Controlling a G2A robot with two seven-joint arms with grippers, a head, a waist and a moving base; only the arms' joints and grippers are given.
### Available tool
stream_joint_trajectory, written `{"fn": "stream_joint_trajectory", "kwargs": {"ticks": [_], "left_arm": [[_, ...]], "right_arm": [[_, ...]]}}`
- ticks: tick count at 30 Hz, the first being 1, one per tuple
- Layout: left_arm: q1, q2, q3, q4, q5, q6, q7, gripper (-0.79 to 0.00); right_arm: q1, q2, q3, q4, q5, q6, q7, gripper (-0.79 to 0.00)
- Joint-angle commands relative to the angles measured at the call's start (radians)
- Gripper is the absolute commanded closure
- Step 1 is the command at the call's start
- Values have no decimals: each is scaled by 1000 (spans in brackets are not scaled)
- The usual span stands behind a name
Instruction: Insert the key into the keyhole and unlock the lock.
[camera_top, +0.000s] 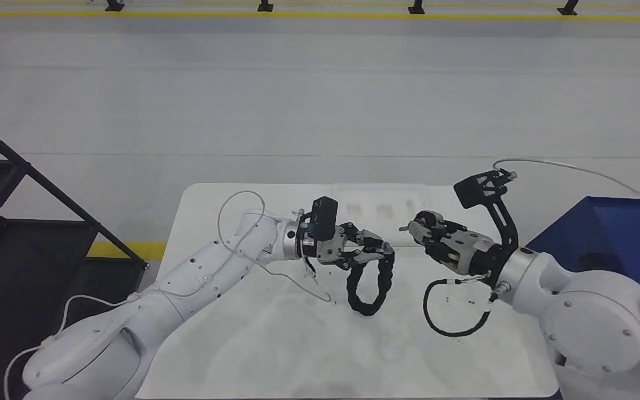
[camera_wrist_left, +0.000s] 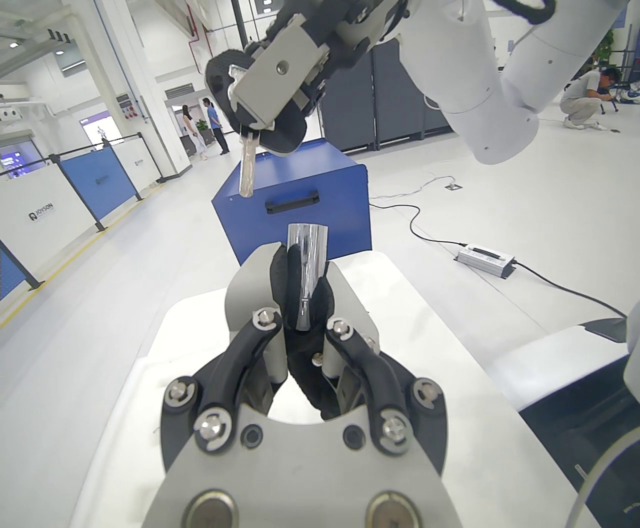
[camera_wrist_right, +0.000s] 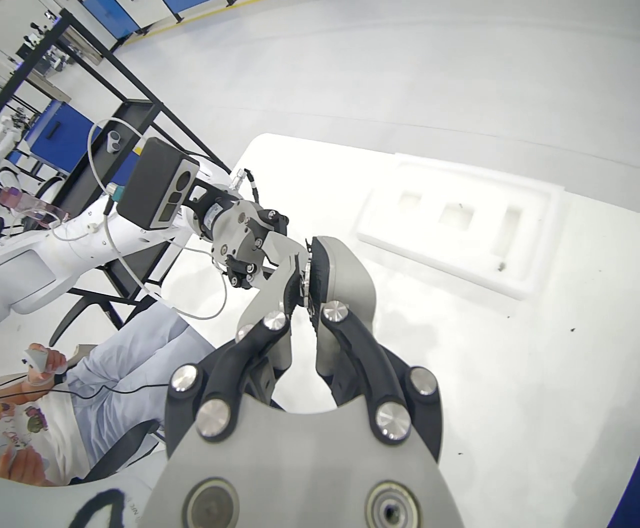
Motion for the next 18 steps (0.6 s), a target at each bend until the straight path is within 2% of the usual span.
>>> {"fn": "stream_joint_trajectory", "kwargs": {"ticks": [1,10,18], "left_arm": [[2,-15,5,32,17,16,45,0],[4,-65,16,131,93,62,196,0],[8,-89,18,171,72,64,198,0]], "right_arm": [[18,1,-18,0,-18,9,10,0],[85,1,-123,0,-93,45,59,0],[117,2,-174,0,-129,57,105,0]]}}
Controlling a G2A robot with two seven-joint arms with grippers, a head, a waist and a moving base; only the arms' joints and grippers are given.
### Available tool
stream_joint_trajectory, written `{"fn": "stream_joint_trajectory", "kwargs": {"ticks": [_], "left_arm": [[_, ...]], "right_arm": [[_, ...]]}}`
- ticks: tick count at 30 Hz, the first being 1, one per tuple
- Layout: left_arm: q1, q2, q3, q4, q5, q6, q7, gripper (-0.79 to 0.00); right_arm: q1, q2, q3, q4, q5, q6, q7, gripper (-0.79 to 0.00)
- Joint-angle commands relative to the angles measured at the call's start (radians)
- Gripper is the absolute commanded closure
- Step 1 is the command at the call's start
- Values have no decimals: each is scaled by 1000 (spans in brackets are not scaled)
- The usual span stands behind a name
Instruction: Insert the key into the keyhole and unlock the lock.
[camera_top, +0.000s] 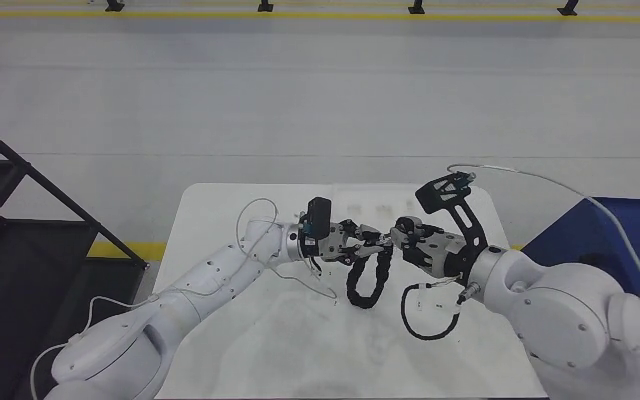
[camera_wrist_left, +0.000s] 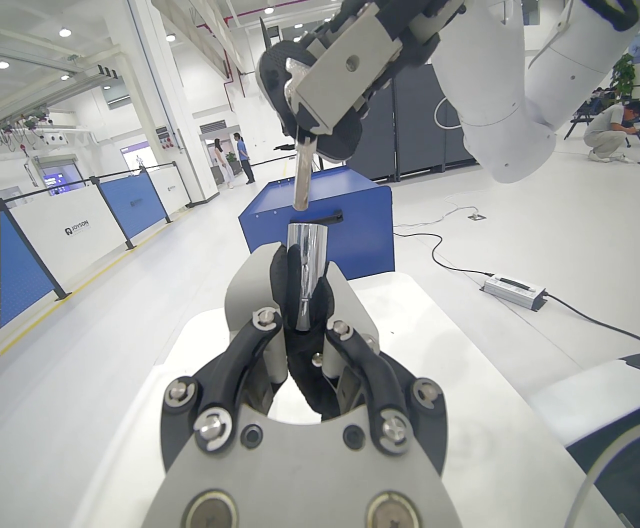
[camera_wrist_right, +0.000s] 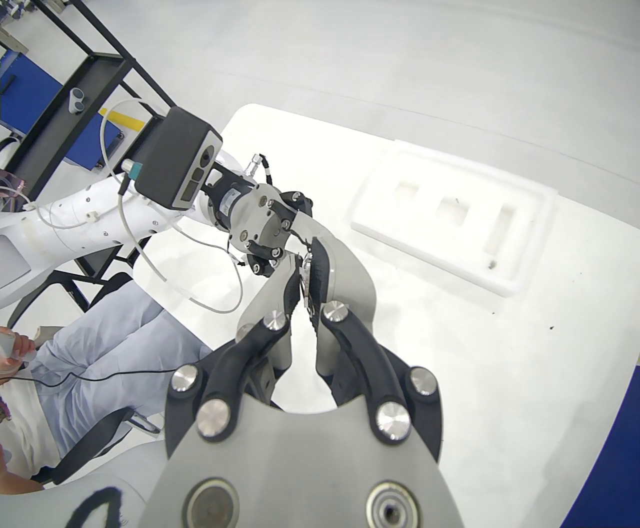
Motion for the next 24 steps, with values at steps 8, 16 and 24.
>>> {"fn": "stream_joint_trajectory", "kwargs": {"ticks": [8,16,24], "left_arm": [[-1,-8,1,9,0,5,5,0],[2,-6,1,15,-5,8,9,0],[-1,-2,7,8,26,21,22,0]], "right_arm": [[9,1,-19,0,-21,25,21,0],[6,2,-11,0,-23,43,19,0],[-1,2,-13,0,-9,48,9,0]]}}
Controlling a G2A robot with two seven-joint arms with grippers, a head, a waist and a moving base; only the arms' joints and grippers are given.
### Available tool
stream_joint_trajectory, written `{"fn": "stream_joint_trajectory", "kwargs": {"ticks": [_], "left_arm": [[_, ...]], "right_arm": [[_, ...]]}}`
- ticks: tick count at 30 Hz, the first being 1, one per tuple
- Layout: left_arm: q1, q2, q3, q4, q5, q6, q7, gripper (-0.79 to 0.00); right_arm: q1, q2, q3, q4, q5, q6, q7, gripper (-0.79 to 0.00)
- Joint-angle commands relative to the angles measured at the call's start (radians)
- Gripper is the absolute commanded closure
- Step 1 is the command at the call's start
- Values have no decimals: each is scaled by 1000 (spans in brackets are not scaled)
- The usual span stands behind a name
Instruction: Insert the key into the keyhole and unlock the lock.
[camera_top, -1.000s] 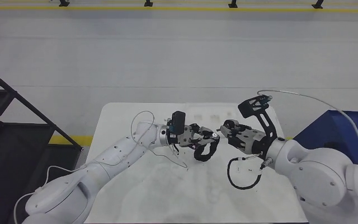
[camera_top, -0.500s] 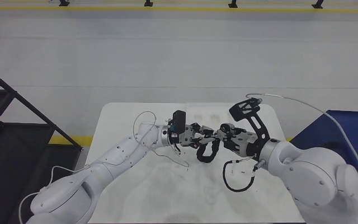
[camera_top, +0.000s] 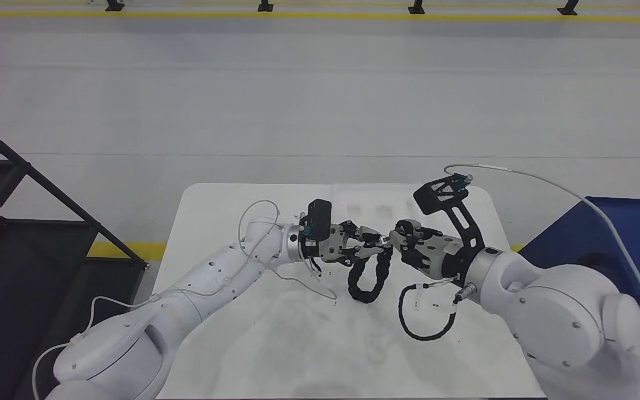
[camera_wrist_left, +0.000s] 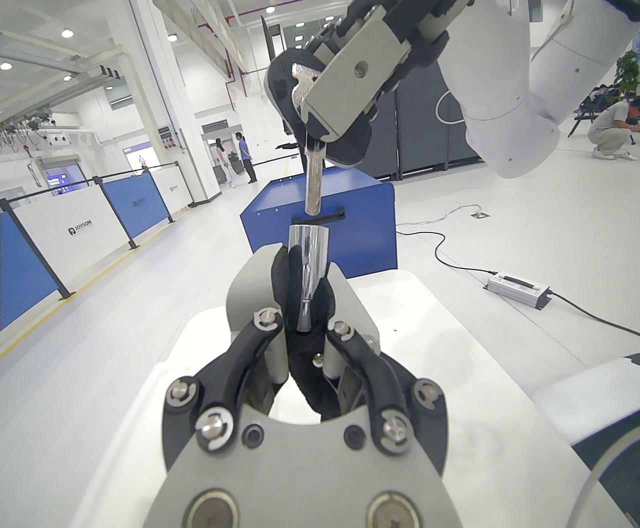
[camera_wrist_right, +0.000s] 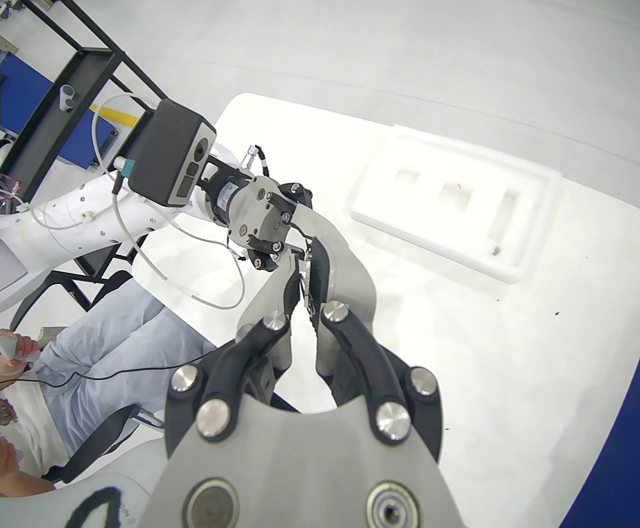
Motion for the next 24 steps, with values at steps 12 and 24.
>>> {"fn": "stream_joint_trajectory", "kwargs": {"ticks": [12,24], "left_arm": [[-5,4,5,2,25,17,17,0],[-7,5,4,1,38,30,30,0]], "right_arm": [[-12,2,10,0,11,22,-9,0],[-21,2,7,0,28,35,-17,0]]}}
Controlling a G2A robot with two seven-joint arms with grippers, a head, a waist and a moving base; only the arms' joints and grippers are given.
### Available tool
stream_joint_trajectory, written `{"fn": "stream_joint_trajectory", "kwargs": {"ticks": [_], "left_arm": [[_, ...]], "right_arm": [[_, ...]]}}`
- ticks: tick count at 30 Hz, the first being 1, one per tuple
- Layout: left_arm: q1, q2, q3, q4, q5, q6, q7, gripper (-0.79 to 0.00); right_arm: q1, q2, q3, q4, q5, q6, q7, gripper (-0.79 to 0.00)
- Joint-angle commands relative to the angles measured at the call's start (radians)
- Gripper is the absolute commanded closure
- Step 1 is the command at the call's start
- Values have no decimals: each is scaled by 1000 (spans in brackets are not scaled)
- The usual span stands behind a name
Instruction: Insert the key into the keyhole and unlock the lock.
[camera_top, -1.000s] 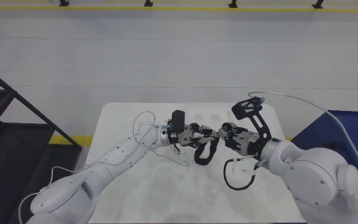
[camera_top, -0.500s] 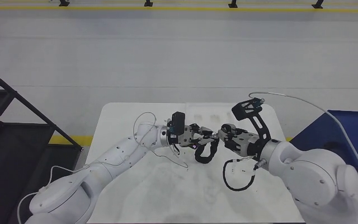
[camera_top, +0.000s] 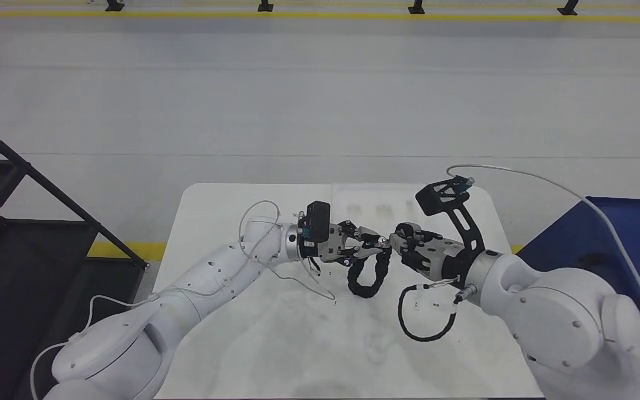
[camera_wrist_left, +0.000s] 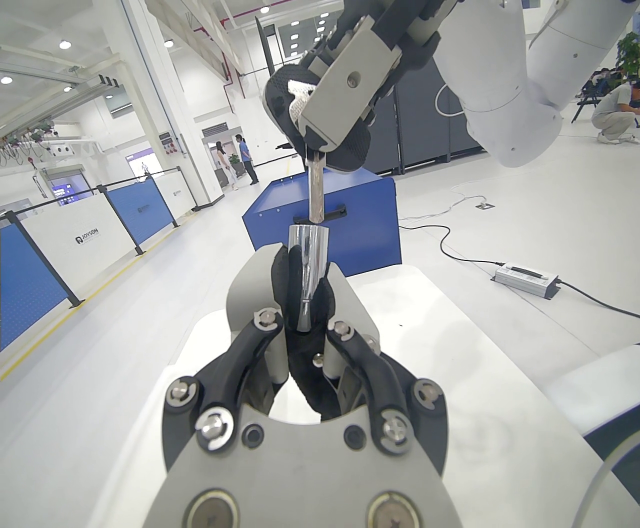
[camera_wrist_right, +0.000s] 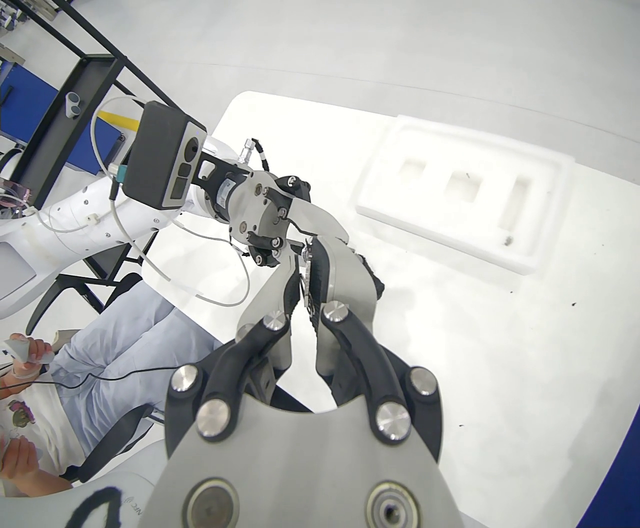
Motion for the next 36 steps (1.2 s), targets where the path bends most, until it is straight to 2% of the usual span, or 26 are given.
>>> {"fn": "stream_joint_trajectory", "kwargs": {"ticks": [1,21,36], "left_arm": [[0,0,0,-1,3,1,1,0],[-1,2,2,-7,4,2,2,0],[0,5,1,-14,3,4,5,0]], "right_arm": [[-2,0,-1,0,4,4,-4,0],[-17,-1,2,6,25,31,-51,0],[-2,0,-27,18,-9,55,-36,0]]}}
